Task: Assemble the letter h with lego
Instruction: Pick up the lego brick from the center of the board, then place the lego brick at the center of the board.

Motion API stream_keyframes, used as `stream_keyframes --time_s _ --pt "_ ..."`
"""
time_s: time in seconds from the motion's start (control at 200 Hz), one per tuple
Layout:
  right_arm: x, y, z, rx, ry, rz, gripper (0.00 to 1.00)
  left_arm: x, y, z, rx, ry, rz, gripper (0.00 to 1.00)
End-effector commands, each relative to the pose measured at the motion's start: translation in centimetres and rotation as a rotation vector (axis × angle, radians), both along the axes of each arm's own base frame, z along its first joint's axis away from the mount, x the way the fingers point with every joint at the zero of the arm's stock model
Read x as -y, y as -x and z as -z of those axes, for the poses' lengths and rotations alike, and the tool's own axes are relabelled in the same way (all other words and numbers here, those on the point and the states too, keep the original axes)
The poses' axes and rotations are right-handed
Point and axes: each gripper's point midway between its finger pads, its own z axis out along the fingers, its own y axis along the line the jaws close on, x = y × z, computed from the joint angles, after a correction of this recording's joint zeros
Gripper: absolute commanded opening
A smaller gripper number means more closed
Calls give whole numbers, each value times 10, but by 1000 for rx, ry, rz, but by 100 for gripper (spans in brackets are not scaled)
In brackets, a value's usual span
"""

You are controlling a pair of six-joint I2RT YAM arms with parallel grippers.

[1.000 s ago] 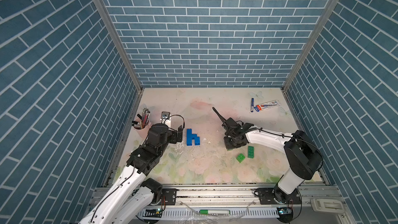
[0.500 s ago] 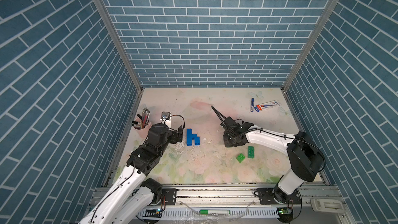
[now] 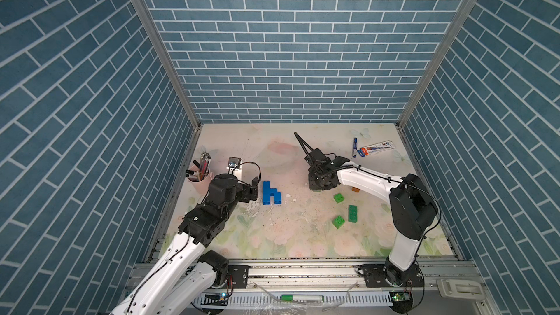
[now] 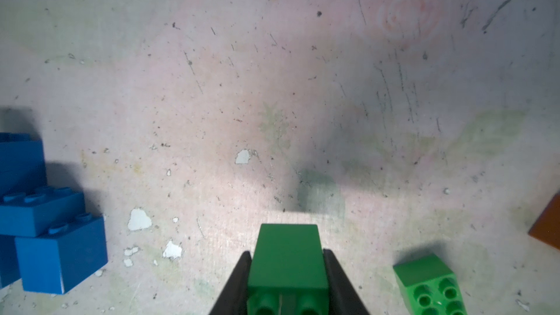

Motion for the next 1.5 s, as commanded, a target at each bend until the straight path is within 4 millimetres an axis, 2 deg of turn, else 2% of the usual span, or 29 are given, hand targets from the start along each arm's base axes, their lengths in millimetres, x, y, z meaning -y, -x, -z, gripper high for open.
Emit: stream_keyframes --time_s 0.0,0.205,0.67,0.925,1.235,1.355,1.495 --pt "7 -2 7 -38 44 62 0 2 2 1 -3 -6 16 99" --pt "6 -3 20 -75 66 94 0 3 3 2 -6 -6 21 99" --pt "4 2 33 -110 49 116 0 6 3 4 -19 -7 31 99" --pt "0 5 33 -118 22 106 28 7 2 7 -35 -10 37 99" --pt "0 5 17 -97 -5 94 60 7 2 9 -43 -14 36 99" --pt "1 2 -5 -56 -15 76 71 7 2 9 -47 -16 34 99" --pt "5 3 -45 15 -45 54 84 7 3 5 -44 0 31 99"
